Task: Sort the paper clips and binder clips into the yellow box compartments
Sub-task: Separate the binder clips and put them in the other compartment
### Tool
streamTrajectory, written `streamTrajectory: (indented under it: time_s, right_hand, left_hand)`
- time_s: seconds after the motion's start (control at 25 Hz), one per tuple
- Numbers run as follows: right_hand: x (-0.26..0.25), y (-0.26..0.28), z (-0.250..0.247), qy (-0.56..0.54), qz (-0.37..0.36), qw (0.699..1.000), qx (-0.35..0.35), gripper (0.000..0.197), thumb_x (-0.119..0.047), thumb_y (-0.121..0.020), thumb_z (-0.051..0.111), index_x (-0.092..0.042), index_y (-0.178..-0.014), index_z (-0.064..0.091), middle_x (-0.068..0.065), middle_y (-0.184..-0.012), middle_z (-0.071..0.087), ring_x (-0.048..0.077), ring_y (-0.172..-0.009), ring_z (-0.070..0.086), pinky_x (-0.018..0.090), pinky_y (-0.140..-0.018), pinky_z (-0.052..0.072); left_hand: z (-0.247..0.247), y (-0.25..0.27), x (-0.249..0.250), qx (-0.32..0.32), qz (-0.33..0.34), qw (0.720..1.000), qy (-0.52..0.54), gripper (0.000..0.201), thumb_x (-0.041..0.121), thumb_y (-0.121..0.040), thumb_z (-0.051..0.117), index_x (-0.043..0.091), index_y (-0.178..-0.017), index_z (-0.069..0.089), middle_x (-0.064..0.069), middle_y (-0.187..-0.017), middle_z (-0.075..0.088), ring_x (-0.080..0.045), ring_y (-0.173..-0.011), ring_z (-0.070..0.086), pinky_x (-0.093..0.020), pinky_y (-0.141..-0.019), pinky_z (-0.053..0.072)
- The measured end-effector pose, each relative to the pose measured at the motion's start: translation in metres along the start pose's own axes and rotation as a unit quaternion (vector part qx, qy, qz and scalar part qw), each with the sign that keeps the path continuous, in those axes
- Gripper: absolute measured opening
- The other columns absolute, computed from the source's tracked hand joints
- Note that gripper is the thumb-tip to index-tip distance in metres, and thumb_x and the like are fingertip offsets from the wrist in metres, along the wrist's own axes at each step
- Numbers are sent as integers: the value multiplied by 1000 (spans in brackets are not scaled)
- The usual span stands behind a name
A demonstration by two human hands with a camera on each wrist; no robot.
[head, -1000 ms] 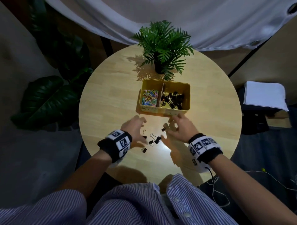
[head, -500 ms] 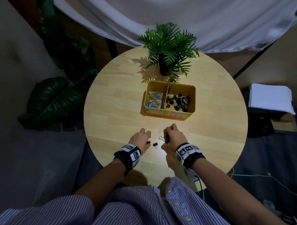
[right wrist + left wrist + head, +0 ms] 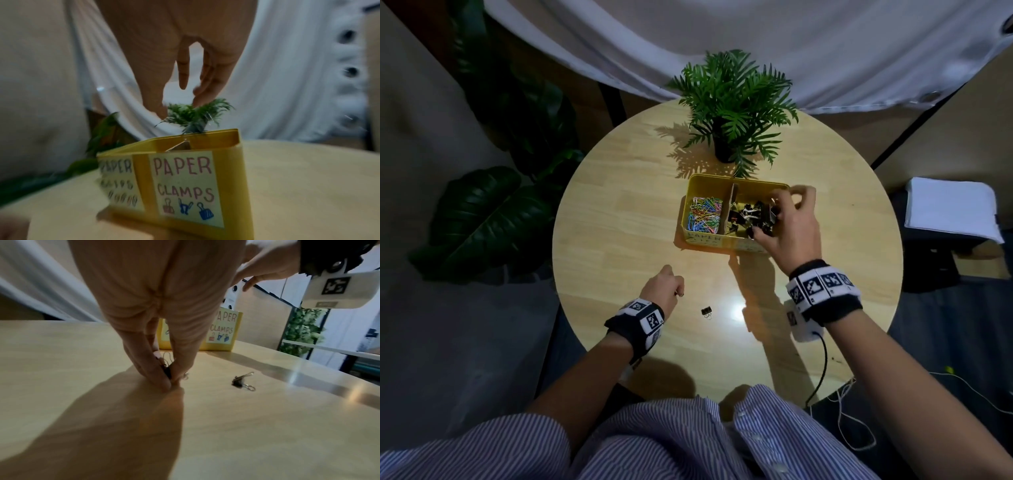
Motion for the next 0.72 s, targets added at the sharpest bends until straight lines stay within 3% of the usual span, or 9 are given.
streamTrajectory:
  time_s: [0.04,0.12,0.16,0.24,0.32,0.4,0.52,0.64,0.72]
  right_hand:
    - [-6,-3,2,40,-31,999,-6,48,-24,-74,76,-14,-115,53,11,-121,44,21,-91,56,32,-70,56]
    - [-27,16,29,52,-118,983,-128,33,-31,-84,62,-13,-111,58,9,-113,50,20,-83,56,33,-67,55]
    - [-33,35,48,50,-161,960,-222,32,-38,-87,56,-15,-110,59,7,-110,51,20,-78,57,33,-67,54]
    - [-34,75,87,80,-216,898,-375,35,-41,-85,60,-21,-113,56,3,-110,47,21,-76,58,33,-67,53]
    - [-21,99,110,87,-226,868,-434,28,-31,-82,63,-20,-106,54,3,-107,44,23,-73,55,35,-65,51]
    - [-7,102,111,65,-198,879,-429,13,-18,-78,58,-17,-90,53,4,-96,44,26,-66,51,39,-62,50]
    - [15,88,93,40,-120,917,-377,10,-15,-68,60,-18,-76,57,0,-83,46,25,-65,53,42,-66,52]
    - [25,63,58,-27,-41,969,-241,6,-15,-72,64,-16,-76,60,-1,-82,48,18,-66,51,37,-68,52]
    - [23,45,31,-71,-2,990,-125,8,-13,-76,66,-15,-81,60,-1,-86,49,15,-69,51,28,-67,51]
  left_hand:
    - [-1,0,-5,14,-11,1000,19,23,-8,-80,57,9,-83,72,-10,-103,55,-31,-86,62,-36,-75,51]
    - [-6,0,-17,52,-61,994,75,20,-6,-78,63,10,-76,75,-8,-98,60,-27,-87,64,-27,-76,50]
    - [-9,1,-20,74,-88,988,107,17,-4,-77,67,10,-73,75,-6,-95,63,-25,-87,65,-25,-75,50]
    - [-21,4,-18,123,-107,975,153,15,-1,-75,72,13,-71,74,-5,-91,65,-23,-84,66,-26,-76,54]
    - [-35,7,0,167,-79,966,183,15,0,-75,73,15,-72,73,-5,-94,63,-19,-82,64,-28,-77,55]
    - [-49,8,26,185,-32,961,202,15,0,-77,73,14,-77,73,-4,-97,60,-16,-85,60,-25,-81,54]
    - [-66,-2,74,192,49,959,203,11,2,-80,72,10,-87,73,-3,-101,58,-11,-88,55,-17,-85,50]
    - [-82,-24,119,200,94,957,189,13,9,-86,69,8,-98,72,-2,-106,57,-7,-89,48,-1,-75,40]
    - [-93,-45,142,177,104,961,187,19,14,-91,63,8,-107,70,-8,-112,60,-14,-93,55,-8,-79,43]
Point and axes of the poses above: each hand's wrist, its own y-axis away from the middle knuckle, its own z-axis out of the palm, x = y × z, the point moved 2 cm from there along -y, towards the middle knuckle
